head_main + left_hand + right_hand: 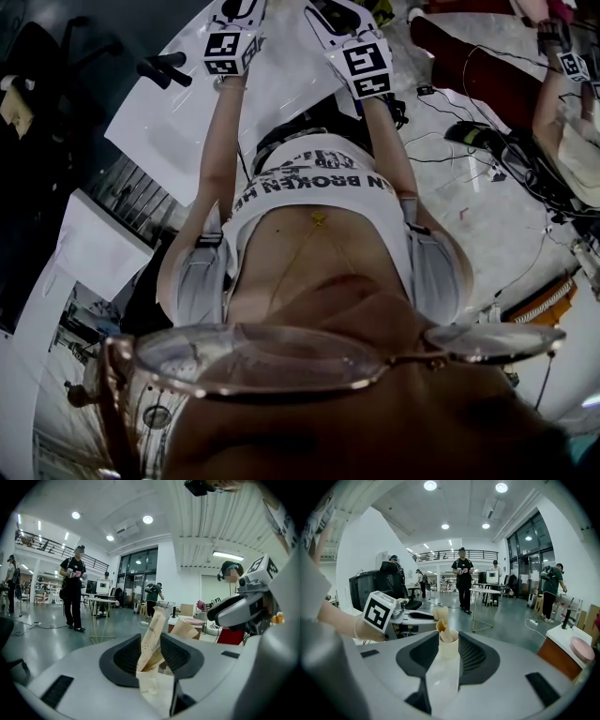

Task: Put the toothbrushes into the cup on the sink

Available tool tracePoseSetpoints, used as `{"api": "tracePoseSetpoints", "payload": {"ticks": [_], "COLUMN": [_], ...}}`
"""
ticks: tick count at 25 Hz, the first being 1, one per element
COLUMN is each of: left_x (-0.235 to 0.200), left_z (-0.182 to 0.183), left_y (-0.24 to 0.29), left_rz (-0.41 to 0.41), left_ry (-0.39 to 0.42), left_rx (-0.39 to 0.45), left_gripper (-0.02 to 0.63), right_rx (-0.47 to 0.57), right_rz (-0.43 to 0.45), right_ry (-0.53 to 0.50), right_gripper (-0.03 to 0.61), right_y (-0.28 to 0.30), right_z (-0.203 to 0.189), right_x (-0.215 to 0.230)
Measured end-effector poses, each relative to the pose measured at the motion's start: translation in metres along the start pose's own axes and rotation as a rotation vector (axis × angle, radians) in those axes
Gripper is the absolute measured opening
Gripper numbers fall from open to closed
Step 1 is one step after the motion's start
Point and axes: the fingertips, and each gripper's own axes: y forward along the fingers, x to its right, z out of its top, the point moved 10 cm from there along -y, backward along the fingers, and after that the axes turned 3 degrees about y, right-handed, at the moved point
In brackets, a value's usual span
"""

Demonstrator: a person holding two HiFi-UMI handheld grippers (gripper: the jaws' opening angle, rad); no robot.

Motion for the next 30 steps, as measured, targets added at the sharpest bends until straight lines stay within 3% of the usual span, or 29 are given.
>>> {"api": "tracePoseSetpoints", "payload": {"ticks": [8,17,19,22,30], "left_x": [0.0,0.016,0.021,0.026,0.046], "left_z": [0.004,0.014,0.015,0.019,0.036], "left_y": [-0.018,-0.051,-0.062,-0.08,-0.126], "left_rz": [0.031,0.048,0.047,0.05,0.096], "left_ry": [-0.058,-0.126,-0.154,-0.205,-0.223], "left_rx": [0.003,0.015,0.032,0.073,0.129], "left_gripper": [0.167,0.171,0.138,0.035,0.014], "right_rx": [0.011,0.038,0.054,0.079,0.116], "right_rz": [0.015,0.044,0.049,0.075,0.166], "right_ry": [0.012,-0.005,-0.016,-0.026,-0.035], "right_gripper": [0.132,0.132,0.087,0.046,0.028], "right_y": [0.012,0.018,0.017,0.016,0.004], "right_z": [0.001,0.004,0.006,0.01,0.022], "right_x": [0.007,0.006,0.001,-0.011,-0.046]}}
